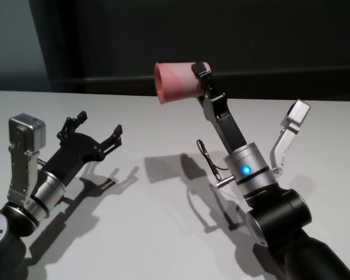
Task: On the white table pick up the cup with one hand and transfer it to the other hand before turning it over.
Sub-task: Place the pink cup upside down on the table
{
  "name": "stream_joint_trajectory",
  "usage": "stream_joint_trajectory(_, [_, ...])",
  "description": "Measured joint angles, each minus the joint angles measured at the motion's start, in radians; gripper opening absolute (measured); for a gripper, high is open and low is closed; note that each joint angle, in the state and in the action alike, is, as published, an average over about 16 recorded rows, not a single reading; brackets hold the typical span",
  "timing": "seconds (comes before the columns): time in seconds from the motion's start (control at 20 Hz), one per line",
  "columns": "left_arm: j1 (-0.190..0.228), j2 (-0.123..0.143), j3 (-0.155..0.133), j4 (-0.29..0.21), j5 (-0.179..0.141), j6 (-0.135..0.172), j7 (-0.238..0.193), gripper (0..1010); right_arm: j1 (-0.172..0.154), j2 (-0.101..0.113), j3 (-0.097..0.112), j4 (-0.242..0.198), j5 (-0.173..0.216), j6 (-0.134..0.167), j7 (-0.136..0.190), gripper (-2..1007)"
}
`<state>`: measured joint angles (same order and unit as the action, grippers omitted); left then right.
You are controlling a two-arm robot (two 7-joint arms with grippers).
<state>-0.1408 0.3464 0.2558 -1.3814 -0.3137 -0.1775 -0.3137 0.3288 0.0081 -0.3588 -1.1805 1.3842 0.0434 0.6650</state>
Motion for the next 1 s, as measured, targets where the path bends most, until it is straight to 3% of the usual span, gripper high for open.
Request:
stream_joint_trajectory(0.2, [0.000, 0.000, 0.000, 0.000, 0.000, 0.000, 0.001, 1001, -0.016, 0.045, -0.021, -0.056, -0.054, -0.031, -0.072, 775])
stream_joint_trajectory(0.35, [0.001, 0.000, 0.000, -0.001, 0.000, -0.001, 0.002, 1001, -0.027, 0.085, -0.044, -0.104, -0.118, -0.058, -0.142, 775])
stream_joint_trajectory(0.7, [0.001, 0.000, 0.000, -0.001, 0.000, -0.001, 0.003, 1001, -0.034, 0.167, -0.113, -0.192, -0.324, -0.104, -0.326, 775])
stream_joint_trajectory(1.0, [0.002, 0.000, 0.000, -0.002, 0.000, -0.001, 0.004, 1001, -0.018, 0.206, -0.178, -0.224, -0.512, -0.097, -0.461, 775])
